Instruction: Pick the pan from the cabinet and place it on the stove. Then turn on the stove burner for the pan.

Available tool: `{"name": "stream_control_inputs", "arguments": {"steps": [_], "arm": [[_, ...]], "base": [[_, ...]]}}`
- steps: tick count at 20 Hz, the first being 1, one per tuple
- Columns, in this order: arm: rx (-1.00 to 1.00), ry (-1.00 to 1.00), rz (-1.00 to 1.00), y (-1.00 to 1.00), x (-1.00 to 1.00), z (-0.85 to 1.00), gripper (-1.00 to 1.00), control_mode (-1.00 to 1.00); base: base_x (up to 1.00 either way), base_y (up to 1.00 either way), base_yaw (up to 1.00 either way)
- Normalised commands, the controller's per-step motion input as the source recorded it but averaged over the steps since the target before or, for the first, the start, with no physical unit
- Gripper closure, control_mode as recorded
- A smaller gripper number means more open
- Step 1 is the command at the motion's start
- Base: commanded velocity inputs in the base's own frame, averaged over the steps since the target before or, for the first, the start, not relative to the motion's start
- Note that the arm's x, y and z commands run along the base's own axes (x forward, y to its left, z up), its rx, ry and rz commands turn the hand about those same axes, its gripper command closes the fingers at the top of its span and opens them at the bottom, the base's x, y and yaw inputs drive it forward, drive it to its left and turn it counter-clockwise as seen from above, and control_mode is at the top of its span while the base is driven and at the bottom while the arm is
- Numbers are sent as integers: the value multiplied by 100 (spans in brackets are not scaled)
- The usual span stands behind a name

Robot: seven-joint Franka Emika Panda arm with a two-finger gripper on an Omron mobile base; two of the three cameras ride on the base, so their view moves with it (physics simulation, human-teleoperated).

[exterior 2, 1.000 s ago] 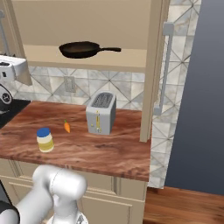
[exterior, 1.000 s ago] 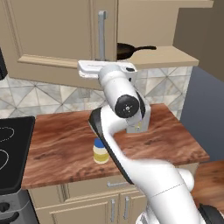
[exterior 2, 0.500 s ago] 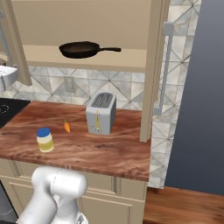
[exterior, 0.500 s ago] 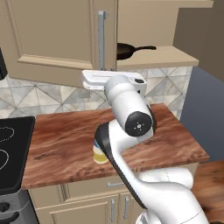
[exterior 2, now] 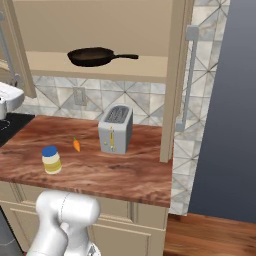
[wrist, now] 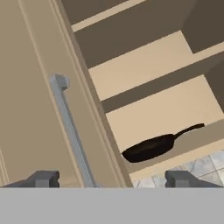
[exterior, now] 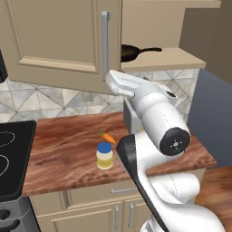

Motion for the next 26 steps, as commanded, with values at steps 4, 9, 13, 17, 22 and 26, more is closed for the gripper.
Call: {"name": "stream_control_inputs", "arguments": {"steps": [4, 9, 13, 17, 22, 26], "arm": [[41, 0, 11, -87, -27, 14, -100, -100], [49, 6, 20, -65, -4, 3, -100, -100], [47, 16, 31, -31, 14, 0, -100, -100], [39, 25, 39, -2, 50, -3, -100, -100], [34, 26, 40, 0, 65, -7, -100, -100], [28, 26, 32, 10, 72, -4, -100, -100]], "base": [[0, 0, 0], [0, 0, 0], [0, 0, 0], [0, 0, 0], [0, 0, 0], [0, 0, 0]]}}
